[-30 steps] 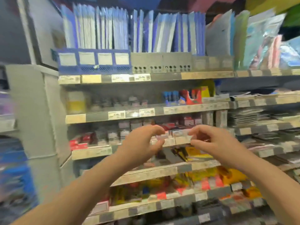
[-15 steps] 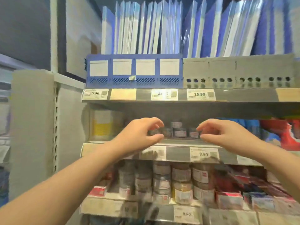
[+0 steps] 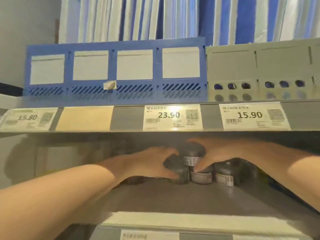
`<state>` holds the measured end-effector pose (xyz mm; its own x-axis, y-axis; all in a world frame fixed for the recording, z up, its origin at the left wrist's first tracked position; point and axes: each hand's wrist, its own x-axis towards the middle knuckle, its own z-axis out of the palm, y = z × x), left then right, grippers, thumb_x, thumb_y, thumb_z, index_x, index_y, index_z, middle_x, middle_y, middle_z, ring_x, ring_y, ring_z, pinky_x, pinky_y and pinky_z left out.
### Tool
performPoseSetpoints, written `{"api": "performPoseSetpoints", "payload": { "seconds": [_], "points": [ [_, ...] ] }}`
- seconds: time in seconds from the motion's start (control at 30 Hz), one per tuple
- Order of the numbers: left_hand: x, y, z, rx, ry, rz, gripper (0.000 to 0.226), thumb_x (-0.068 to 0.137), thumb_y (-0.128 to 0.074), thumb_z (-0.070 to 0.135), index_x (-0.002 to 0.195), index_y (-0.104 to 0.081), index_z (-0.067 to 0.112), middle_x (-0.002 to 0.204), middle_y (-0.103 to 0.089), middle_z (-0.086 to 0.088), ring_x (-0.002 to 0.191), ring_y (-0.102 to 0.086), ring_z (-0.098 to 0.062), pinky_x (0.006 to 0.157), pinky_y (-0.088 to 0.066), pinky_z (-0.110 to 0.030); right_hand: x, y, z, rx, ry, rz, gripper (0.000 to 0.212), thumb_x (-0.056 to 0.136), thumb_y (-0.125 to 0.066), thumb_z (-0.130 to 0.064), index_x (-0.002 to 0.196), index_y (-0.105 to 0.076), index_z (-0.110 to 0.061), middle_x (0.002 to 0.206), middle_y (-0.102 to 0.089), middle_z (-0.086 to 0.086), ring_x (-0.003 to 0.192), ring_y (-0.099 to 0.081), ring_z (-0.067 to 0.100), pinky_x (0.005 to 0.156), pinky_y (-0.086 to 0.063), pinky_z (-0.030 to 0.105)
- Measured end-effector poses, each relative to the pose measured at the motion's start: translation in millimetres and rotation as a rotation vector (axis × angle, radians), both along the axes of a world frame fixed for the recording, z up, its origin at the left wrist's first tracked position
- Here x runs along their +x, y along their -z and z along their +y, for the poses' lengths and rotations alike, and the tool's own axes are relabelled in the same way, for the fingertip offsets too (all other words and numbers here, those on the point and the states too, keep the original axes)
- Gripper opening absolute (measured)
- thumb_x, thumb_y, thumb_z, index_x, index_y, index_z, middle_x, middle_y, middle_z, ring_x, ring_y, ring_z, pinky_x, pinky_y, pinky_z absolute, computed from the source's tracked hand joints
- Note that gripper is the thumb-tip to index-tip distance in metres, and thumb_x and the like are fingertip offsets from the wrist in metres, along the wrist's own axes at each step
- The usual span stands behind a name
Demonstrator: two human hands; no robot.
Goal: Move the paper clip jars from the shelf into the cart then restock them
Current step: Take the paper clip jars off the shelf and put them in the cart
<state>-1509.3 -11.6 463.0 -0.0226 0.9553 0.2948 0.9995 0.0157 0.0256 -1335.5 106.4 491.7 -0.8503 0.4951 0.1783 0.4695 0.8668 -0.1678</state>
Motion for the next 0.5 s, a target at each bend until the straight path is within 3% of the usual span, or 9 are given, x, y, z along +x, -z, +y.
{"api": "performPoseSetpoints", "payload": {
  "seconds": [0.1,0.2,0.33,0.5],
  "points": [
    [-6.2,-5.9,23.8,-0.074,0.002,0.025,0.079,0.076,-0.065,0.058,0.141,-0.028,0.034,0.14,-0.039,0.004,0.123,-0.041,-0.015,0.096,-0.035,-0.025,-10.0,-0.3,10.0,-0.008,-0.04,-0.03,0.096,0.073,-0.077,-0.039,0.147,-0.017,-0.032,0.139,-0.029,-0.019,0.125,-0.029,0.003,0.099,-0.024,0.017],
    [-8.3,-4.5,38.2,-0.108,0.03,0.016,0.072,0.076,-0.063,0.059,0.136,-0.037,0.03,0.133,-0.047,0.005,0.113,-0.046,-0.012,0.087,-0.037,-0.023,-22.4,5.0,17.8,-0.002,-0.043,-0.029,0.092,0.076,-0.076,-0.037,0.147,-0.018,-0.031,0.139,-0.032,-0.017,0.128,-0.03,0.004,0.096,-0.023,0.015],
    [-3.8,4.8,46.9,-0.102,0.031,0.067,0.055,0.078,-0.06,0.059,0.119,-0.054,0.022,0.114,-0.057,0.001,0.099,-0.052,-0.015,0.083,-0.044,-0.028,-30.1,14.6,24.6,-0.022,-0.06,0.028,0.075,0.073,-0.078,-0.034,0.136,-0.039,-0.032,0.118,-0.047,-0.015,0.112,-0.048,0.008,0.084,-0.039,0.018],
    [-0.3,14.0,45.8,-0.065,0.01,0.132,0.052,0.077,-0.06,0.061,0.105,-0.06,0.017,0.099,-0.059,-0.002,0.09,-0.054,-0.017,0.079,-0.046,-0.031,-27.9,17.1,22.6,0.053,-0.038,0.087,0.076,0.068,-0.08,-0.039,0.133,-0.042,-0.036,0.12,-0.042,-0.012,0.115,-0.044,0.011,0.1,-0.041,0.031]
  ]
}}
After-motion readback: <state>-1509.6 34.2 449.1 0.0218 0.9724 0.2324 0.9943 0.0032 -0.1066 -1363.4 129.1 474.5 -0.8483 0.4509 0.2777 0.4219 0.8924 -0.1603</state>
